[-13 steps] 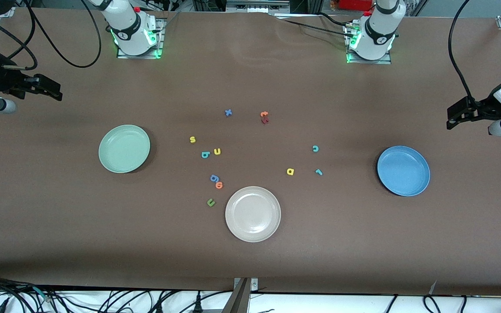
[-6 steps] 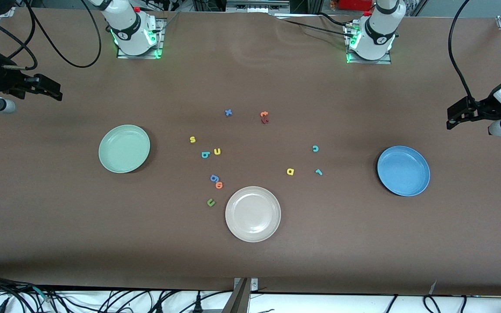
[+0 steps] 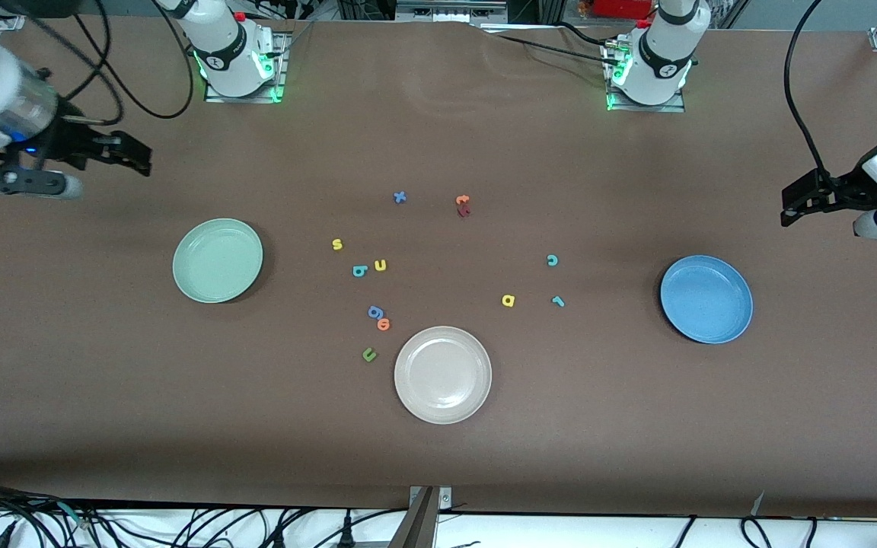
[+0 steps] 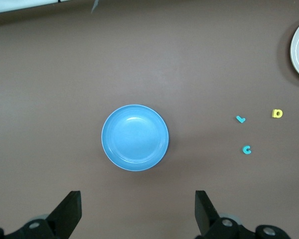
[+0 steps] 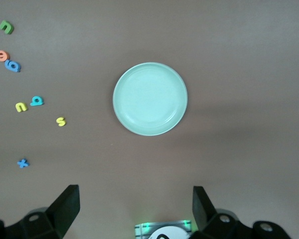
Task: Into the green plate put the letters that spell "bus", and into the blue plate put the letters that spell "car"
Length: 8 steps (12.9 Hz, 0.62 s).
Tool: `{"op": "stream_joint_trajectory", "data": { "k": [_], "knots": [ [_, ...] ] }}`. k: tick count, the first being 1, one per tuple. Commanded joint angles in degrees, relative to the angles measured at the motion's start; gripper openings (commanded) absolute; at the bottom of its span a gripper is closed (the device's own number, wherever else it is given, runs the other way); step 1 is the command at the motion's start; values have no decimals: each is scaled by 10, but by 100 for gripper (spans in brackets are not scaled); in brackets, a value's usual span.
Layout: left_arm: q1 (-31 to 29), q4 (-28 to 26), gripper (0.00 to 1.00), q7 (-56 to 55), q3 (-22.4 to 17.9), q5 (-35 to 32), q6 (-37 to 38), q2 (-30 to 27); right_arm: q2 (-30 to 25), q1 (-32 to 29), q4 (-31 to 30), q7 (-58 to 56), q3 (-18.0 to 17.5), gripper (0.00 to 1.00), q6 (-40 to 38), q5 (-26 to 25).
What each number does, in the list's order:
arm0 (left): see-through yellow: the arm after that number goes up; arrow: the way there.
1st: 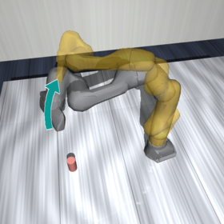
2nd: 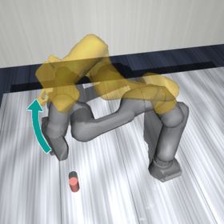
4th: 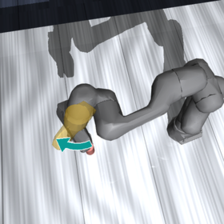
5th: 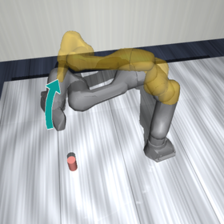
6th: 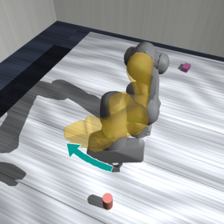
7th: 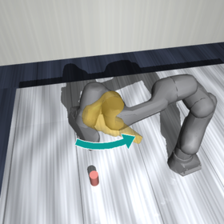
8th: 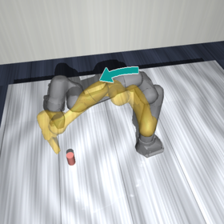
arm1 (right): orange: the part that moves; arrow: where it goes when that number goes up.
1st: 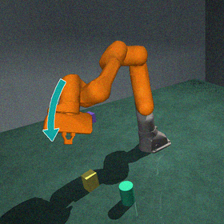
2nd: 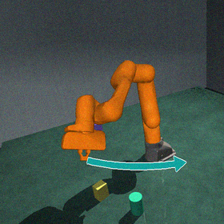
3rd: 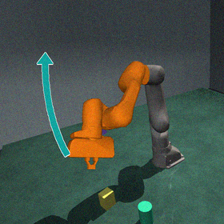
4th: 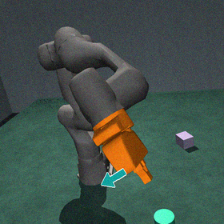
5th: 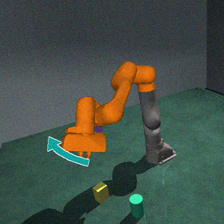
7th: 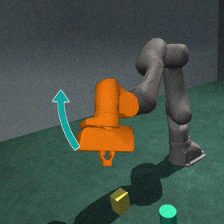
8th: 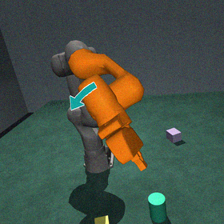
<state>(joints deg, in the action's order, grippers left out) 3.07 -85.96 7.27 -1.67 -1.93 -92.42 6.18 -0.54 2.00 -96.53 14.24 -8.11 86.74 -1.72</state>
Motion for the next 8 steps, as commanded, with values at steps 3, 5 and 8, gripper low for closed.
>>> {"op": "stream_joint_trajectory", "data": {
  "k": [3, 5, 8],
  "knots": [
    [-3, -56, 100, 1, 32, 18, -12, -10, 55, 32, 1, 33, -18, 100, 2, 4],
    [3, -103, 100, 2, 48, 19, -48, -12, 80, 57, -1, 105, -18, 100, 29, 4],
    [2, -181, 100, 2, 86, 18, -117, -11, 102, 94, -34, 211, -19, 100, 112, 3]
  ]
}}
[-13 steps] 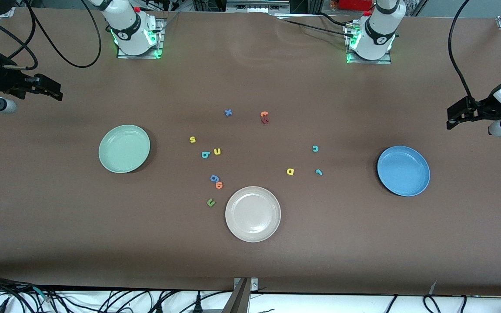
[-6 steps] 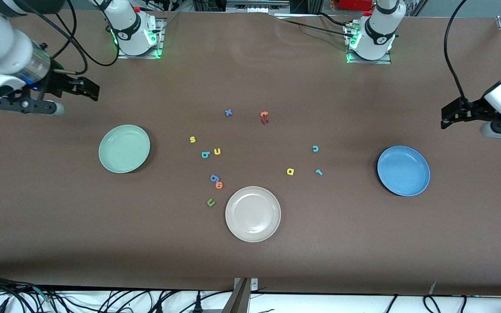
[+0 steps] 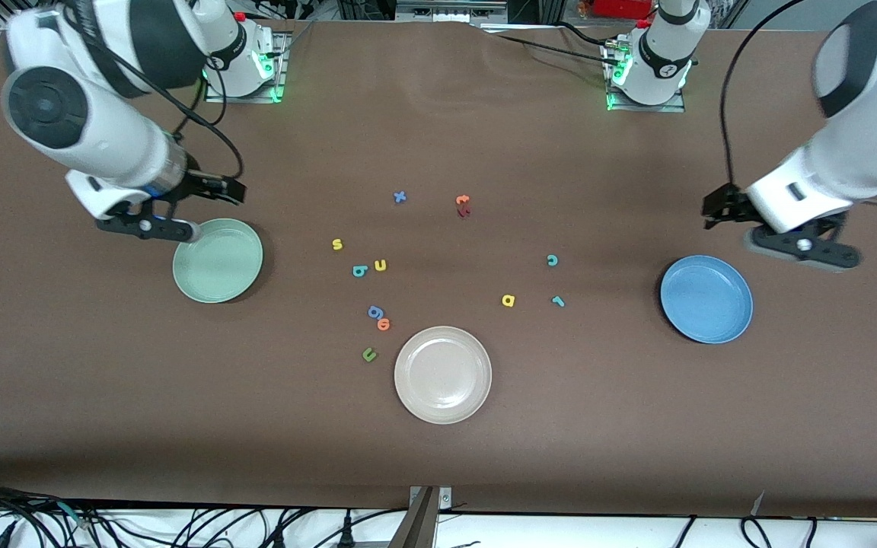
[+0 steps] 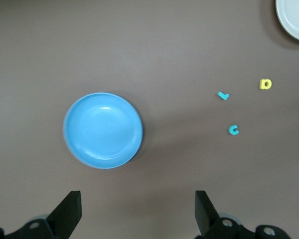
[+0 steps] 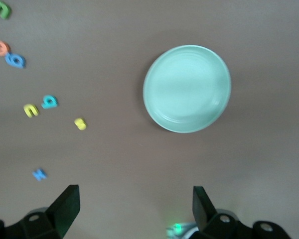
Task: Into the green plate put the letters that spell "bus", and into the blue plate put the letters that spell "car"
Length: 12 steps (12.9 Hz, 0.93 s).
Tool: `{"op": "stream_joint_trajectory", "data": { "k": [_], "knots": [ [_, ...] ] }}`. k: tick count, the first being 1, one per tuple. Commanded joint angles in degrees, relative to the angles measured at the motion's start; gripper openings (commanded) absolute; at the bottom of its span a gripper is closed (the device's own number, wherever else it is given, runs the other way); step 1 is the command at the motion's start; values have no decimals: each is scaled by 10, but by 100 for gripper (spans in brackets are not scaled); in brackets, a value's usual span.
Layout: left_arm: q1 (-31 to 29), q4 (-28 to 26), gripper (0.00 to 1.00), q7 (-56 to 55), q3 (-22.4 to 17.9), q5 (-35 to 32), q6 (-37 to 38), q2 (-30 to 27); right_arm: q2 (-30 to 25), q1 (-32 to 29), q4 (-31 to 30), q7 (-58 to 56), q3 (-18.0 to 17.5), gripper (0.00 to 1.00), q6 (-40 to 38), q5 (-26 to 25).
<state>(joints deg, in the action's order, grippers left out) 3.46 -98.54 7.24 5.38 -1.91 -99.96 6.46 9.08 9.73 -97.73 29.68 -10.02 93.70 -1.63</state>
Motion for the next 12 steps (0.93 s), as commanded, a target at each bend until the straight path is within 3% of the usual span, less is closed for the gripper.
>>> {"op": "stream_joint_trajectory", "data": {
  "k": [1, 3, 6, 7, 9, 11, 12],
  "knots": [
    [-2, -69, 100, 4, 23, 17, -61, -14, 11, 33, -39, 90, 0, 100, 76, 1],
    [-2, -73, 100, 6, 31, 17, -67, -21, 35, 64, -86, 163, 1, 100, 160, -7],
    [-3, -73, 100, 7, 36, 12, -66, -26, 50, 106, -153, 257, 1, 99, 227, -22],
    [-3, -75, 100, 8, 36, 13, -66, -23, 57, 111, -177, 266, 1, 92, 253, -32],
    [1, -96, 87, -10, 38, 36, -70, -15, 55, 114, -246, 274, 1, 80, 341, -33],
    [11, -97, 100, -87, 38, 66, -79, 6, 58, 117, -297, 290, 1, 72, 425, -33],
    [31, -101, 100, -139, 38, 66, -87, 14, 63, 118, -312, 291, 1, 71, 455, -33]
  ]
}}
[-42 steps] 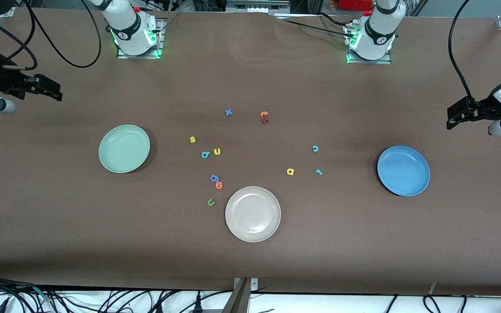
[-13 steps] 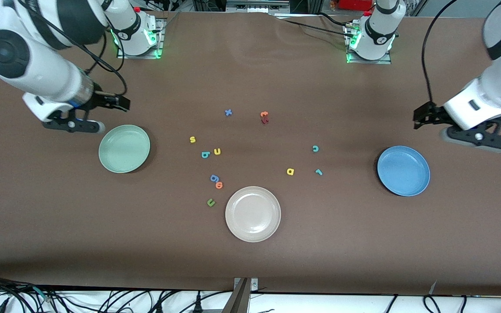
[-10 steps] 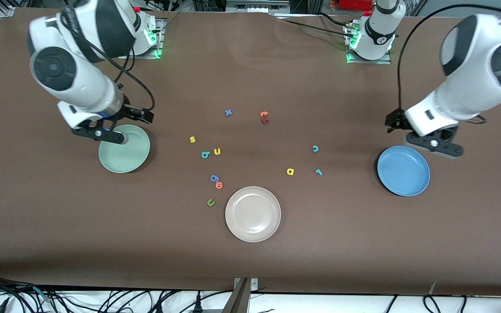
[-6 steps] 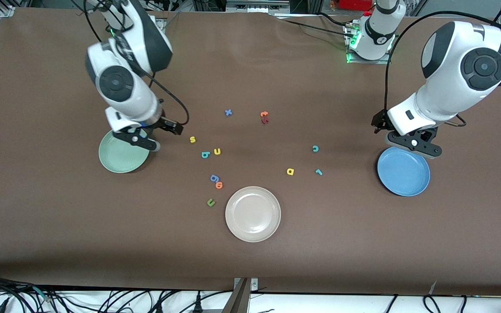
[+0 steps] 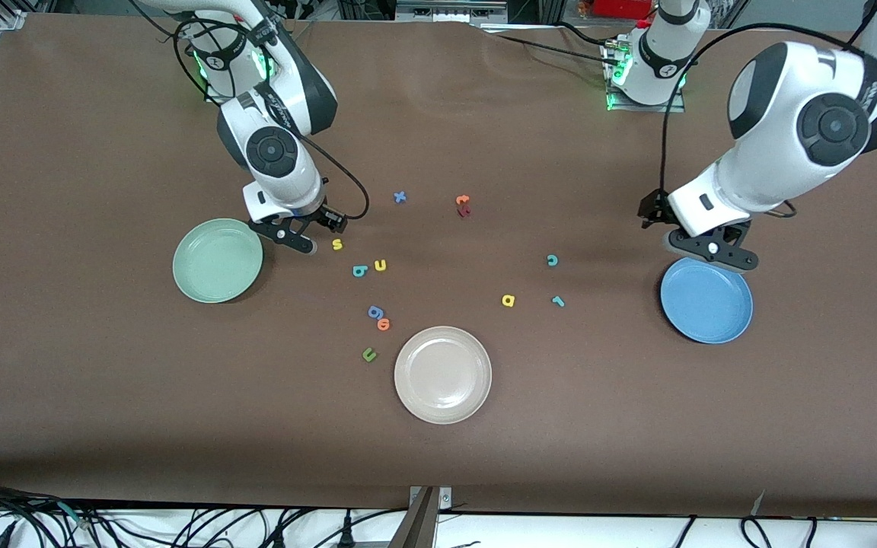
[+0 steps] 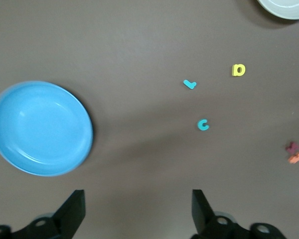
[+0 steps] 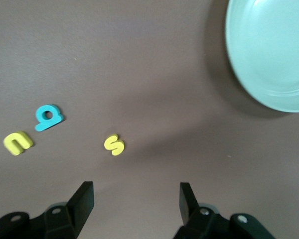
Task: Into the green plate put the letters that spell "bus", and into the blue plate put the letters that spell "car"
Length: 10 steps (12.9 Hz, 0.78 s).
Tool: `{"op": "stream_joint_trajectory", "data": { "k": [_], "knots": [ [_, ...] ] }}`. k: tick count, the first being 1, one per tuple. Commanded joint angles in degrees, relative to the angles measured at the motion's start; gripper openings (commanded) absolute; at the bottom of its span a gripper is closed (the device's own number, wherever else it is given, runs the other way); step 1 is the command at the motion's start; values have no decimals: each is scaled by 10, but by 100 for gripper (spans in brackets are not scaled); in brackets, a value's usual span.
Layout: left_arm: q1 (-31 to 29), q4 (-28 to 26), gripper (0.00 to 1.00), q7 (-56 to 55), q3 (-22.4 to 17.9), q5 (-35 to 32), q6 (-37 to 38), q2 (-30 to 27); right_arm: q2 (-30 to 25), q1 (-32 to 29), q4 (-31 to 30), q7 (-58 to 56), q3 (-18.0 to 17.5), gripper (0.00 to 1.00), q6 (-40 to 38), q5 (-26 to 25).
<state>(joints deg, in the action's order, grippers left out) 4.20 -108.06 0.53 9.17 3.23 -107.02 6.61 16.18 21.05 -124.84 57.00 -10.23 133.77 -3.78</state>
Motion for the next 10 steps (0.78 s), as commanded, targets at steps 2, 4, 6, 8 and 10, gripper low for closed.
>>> {"op": "stream_joint_trajectory", "data": {
  "k": [2, 4, 6, 8, 10],
  "knots": [
    [51, -39, 100, -158, 1, 13, -63, 11, 22, 17, -44, 25, 3, 70, 102, -12],
    [60, -98, 100, -162, 1, 12, -145, 3, 49, 23, -42, 32, 5, 68, 141, -18],
    [73, -139, 100, -169, 1, 13, -215, 9, 53, 22, -38, 31, 7, 60, 144, -25],
    [85, -166, 100, -198, 1, 14, -272, 23, 61, 21, -34, 32, 12, 52, 146, -42],
    [112, -166, 100, -265, 1, 13, -283, 45, 62, 21, -34, 31, 14, 50, 171, -45]
  ]
}}
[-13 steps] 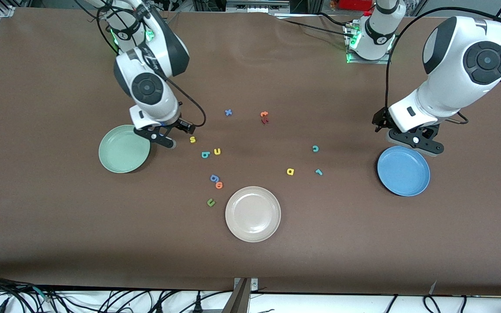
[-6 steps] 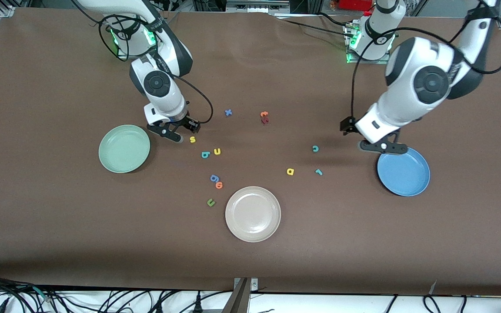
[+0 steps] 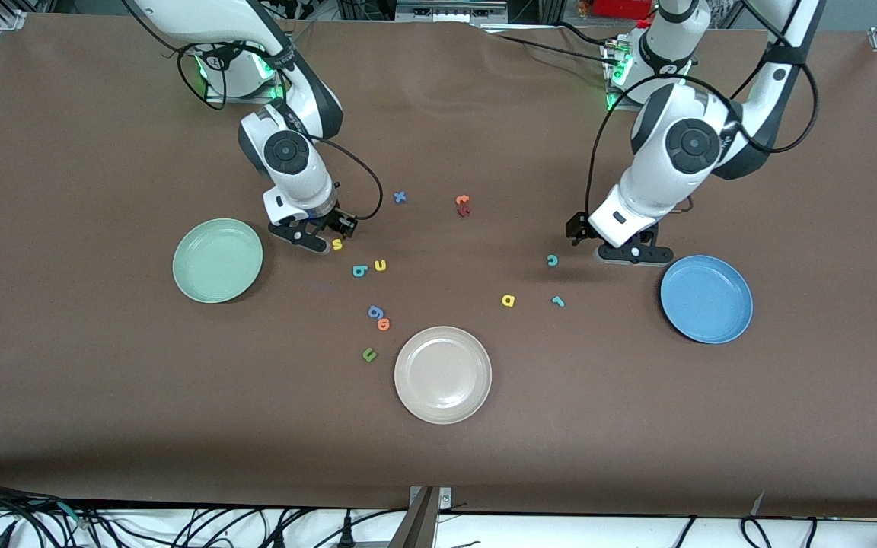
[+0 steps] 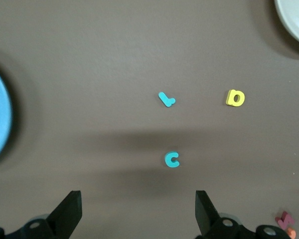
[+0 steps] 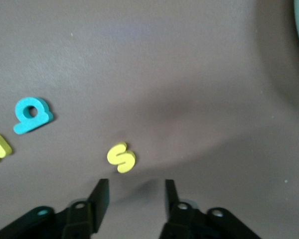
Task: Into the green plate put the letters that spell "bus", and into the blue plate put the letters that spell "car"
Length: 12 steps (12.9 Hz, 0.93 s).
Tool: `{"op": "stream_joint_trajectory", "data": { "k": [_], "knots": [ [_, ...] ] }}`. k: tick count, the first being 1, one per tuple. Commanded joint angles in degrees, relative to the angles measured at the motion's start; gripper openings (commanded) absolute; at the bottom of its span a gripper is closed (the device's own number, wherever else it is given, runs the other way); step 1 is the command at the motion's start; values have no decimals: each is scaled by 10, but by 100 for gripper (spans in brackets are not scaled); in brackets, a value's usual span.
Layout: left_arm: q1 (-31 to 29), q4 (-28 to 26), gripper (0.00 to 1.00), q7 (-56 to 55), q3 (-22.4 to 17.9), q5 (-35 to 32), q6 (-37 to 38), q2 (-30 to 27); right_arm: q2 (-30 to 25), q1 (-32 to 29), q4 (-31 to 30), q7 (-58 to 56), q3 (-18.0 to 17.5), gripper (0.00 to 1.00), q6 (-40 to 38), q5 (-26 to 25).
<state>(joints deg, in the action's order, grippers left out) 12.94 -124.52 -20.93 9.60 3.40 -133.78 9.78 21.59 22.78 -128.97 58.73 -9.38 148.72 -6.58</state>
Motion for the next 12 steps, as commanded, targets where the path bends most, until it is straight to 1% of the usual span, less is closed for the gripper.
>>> {"op": "stream_joint_trajectory", "data": {
  "k": [1, 3, 5, 7, 8, 9, 11, 12],
  "knots": [
    [44, 1, 100, -95, -4, 7, -18, 30, 14, 4, 8, 14, 9, 50, 38, -18],
    [67, 1, 99, -143, -6, -4, -46, 57, 33, 5, 7, 14, 10, 50, 79, -18],
    [77, 2, 99, -149, -8, -72, -75, 88, 37, 5, 7, 14, 11, 50, 81, -19],
    [87, 2, 98, -197, -11, -87, -87, 107, 36, 5, 7, 14, 12, 48, 81, -20],
    [89, 3, 97, -210, -13, -86, -88, 110, 36, 5, 7, 13, 12, 44, 81, -21],
    [89, 4, 96, -223, -14, -85, -89, 117, 37, 5, 7, 13, 12, 37, 81, -21],
    [104, 15, 94, -264, -27, -87, -98, 136, 37, 4, 7, 12, 13, 19, 78, -21],
    [107, 15, 94, -266, -33, -87, -105, 139, 35, 4, 7, 11, 15, 15, 75, -22]
  ]
}}
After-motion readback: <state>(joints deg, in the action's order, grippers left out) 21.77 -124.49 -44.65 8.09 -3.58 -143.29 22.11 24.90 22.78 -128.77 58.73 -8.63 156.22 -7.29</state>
